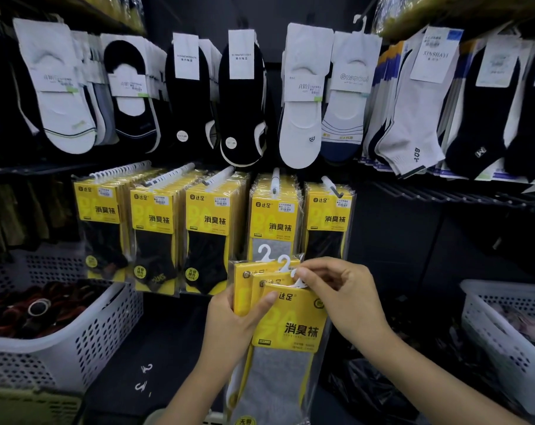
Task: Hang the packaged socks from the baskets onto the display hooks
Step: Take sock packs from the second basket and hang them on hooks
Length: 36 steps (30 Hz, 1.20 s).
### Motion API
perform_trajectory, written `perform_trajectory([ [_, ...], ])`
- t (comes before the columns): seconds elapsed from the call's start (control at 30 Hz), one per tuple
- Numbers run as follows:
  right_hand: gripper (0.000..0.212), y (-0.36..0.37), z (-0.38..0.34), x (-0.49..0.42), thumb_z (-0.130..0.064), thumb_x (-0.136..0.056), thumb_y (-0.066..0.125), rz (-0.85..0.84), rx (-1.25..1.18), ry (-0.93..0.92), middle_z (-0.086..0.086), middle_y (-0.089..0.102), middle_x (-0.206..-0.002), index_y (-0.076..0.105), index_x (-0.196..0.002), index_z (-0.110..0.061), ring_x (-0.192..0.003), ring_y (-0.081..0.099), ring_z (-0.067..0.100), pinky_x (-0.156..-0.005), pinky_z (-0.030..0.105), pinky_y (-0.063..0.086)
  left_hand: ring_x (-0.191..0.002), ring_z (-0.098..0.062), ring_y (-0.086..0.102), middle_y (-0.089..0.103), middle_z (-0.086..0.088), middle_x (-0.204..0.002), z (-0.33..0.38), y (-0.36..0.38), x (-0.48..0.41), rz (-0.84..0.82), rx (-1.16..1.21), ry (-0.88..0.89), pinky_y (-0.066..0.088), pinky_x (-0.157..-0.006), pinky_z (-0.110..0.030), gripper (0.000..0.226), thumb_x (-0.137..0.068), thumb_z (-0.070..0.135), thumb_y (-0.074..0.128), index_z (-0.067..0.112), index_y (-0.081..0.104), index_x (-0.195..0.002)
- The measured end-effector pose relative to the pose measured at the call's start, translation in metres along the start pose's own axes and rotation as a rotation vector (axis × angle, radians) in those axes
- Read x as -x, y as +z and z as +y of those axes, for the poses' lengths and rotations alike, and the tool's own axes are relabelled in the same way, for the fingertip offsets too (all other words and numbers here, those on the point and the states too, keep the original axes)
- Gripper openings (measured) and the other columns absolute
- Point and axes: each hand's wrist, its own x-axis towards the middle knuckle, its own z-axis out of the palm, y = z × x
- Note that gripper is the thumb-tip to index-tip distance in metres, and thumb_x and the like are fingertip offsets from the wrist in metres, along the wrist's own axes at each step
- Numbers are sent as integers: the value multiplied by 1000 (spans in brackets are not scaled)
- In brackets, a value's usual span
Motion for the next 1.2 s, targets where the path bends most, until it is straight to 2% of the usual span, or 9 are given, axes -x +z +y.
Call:
perform_trajectory([
  [0.2,6,5,1,1,-21,-82,71,-26,6,12,-12,74,-75,75,-80,-24,-71,67,-1,-63,9,48,-75,-8,72,75,8,-83,-1,-3,1,2,-19,-5,54,-58,-15,28,-65,42,72,25,71,-87],
  [0.4,2,-15,-7,-14,-26,-78,76,-348,232,61,-12,73,-77,75,-79,-27,-75,68,1,-66,15,52,-76,-9,72,75,7,-84,-1,-16,-2,-31,-30,-46,54,-58,-17,41,-61,48,71,19,70,-90],
  [0.53,1,-15,-8,-15,-24,-80,74,-356,261,35,-9,73,-78,76,-81,-24,-75,67,4,-69,20,54,-75,-9,72,76,7,-83,4,-20,-6,-74,-30,-48,53,-57,-16,27,-63,43,71,25,71,-84],
  [0.63,5,-14,-10,-17,-23,-79,75,-392,218,32,-6,73,-81,75,-85,-24,-78,66,6,-67,17,51,-76,-9,72,76,7,-83,6,-23,-6,-82,-27,-45,54,-58,-17,20,-65,42,72,29,73,-80],
  [0.77,4,-12,-15,-21,-26,-82,73,-393,262,36,-4,72,-77,75,-81,-22,-77,66,17,-72,34,55,-76,-9,72,76,7,-83,7,-25,-6,-124,-46,-49,54,-58,-16,18,-65,43,73,34,75,-80],
  [0.9,8,-13,-13,-24,-28,-80,74,-411,318,78,-6,73,-75,78,-80,-20,-74,67,9,-70,26,53,-78,-10,73,76,6,-85,3,-26,-5,-153,-54,-57,54,-60,-17,24,-66,41,74,27,73,-86],
  [1.0,8,-7,-6,-18,-25,-79,75,-319,170,160,-5,72,-70,79,-78,-17,-69,64,8,-62,19,51,-77,-8,72,76,7,-85,2,-25,-4,-141,-41,-42,54,-59,-15,27,-67,40,74,25,72,-89],
  [1.13,3,4,1,-11,-23,-77,76,-188,40,160,0,74,-74,78,-74,-22,-74,67,22,-70,33,54,-75,-8,72,76,7,-82,1,-18,-2,-144,-24,-43,52,-57,-14,11,-71,34,72,34,74,-81],
  [1.2,5,6,2,-12,-25,-76,77,-170,43,122,-1,73,-77,78,-73,-28,-79,63,21,-71,30,51,-75,-7,72,76,8,-82,0,-16,-1,-136,-11,-53,52,-57,-13,10,-71,33,71,37,75,-80],
])
